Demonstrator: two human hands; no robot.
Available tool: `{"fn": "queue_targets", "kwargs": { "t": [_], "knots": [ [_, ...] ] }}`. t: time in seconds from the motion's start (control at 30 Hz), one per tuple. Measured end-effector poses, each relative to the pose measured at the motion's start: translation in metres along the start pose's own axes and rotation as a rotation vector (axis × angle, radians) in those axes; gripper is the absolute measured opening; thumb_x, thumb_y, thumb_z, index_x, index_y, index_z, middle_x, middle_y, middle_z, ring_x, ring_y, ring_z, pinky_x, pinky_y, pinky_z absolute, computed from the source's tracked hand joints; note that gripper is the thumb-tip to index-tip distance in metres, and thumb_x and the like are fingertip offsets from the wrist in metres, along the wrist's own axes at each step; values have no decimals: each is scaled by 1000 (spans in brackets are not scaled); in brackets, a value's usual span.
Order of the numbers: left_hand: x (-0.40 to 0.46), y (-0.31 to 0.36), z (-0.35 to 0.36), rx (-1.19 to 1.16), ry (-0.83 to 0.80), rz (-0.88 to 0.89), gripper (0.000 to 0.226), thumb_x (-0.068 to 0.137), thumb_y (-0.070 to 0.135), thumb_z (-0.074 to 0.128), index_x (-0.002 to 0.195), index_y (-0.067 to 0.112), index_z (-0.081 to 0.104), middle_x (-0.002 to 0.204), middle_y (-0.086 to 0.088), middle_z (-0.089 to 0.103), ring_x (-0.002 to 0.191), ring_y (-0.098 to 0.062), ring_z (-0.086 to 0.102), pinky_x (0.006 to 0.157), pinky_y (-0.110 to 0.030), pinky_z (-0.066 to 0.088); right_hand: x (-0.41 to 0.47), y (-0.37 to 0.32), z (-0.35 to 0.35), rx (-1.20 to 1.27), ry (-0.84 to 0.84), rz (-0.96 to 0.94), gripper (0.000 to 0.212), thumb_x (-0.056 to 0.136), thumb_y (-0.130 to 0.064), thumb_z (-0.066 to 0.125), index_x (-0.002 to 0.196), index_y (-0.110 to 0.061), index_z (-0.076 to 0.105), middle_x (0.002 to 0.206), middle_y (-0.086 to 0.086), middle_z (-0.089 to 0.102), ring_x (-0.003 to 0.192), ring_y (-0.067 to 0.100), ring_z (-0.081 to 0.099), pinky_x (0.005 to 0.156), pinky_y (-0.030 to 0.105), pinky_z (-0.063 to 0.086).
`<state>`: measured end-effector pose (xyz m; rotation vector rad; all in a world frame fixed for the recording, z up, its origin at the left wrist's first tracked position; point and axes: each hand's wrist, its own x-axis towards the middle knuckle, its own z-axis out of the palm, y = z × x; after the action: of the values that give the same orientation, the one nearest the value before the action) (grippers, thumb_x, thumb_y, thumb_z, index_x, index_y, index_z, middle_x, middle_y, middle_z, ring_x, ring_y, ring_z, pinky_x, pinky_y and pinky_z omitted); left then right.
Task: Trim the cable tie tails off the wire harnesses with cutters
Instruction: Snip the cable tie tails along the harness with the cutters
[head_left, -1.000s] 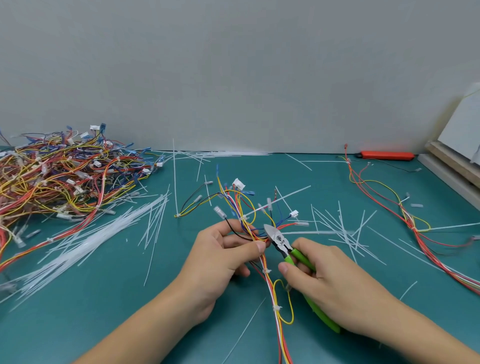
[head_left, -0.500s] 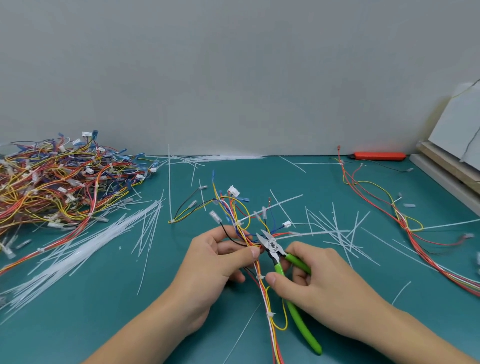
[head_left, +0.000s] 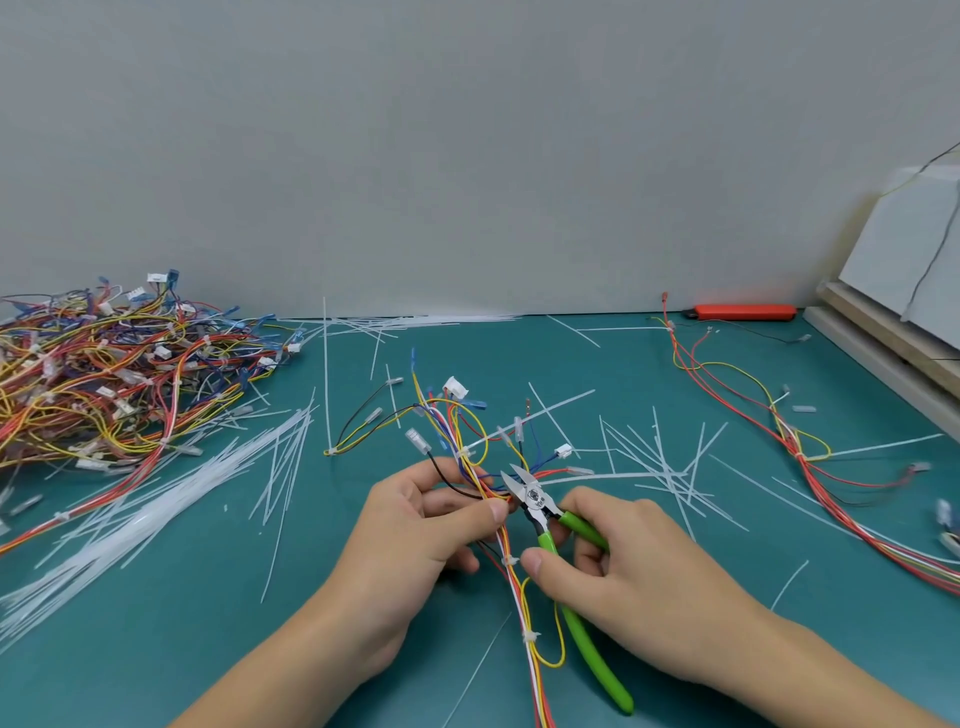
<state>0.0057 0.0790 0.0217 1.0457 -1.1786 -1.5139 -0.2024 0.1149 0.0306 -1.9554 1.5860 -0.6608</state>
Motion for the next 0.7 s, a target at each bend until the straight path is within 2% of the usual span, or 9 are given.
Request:
{"fn": "queue_targets", "kwargs": {
  "t": [0.2,0.37,0.5,0.7],
  "knots": [
    [0,0,-1,13,-1,-7,19,71,19,83,87,25,75,97,-19,77,72,-21,67,52,-23,47,0,0,1,-20,-5,-3,38,82,-72,59,83,-34,52,64,-14,59,55,9,49,54,25,38],
    [0,0,0,1,1,-8,19,70,19,84,84,29,76,97,-19,77,72,-20,69,51,-22,48,1,0,1,2,-13,-8,31,92,-55,62,80,-30,50,67,-6,61,56,9,46,58,33,43],
    [1,0,-1,-9,5,-14,26,70,19,84,93,18,72,98,-20,77,72,-21,68,51,-22,48,2,-2,-1,20,-46,3,35,96,-50,58,79,-21,48,77,5,66,57,10,41,64,40,45],
    [2,-1,-1,6,15,-14,37,70,18,84,103,9,68,97,-20,77,72,-22,68,51,-23,48,2,-2,-2,44,-47,4,34,96,-49,59,80,-21,49,76,4,64,57,8,41,62,36,43]
  ]
}}
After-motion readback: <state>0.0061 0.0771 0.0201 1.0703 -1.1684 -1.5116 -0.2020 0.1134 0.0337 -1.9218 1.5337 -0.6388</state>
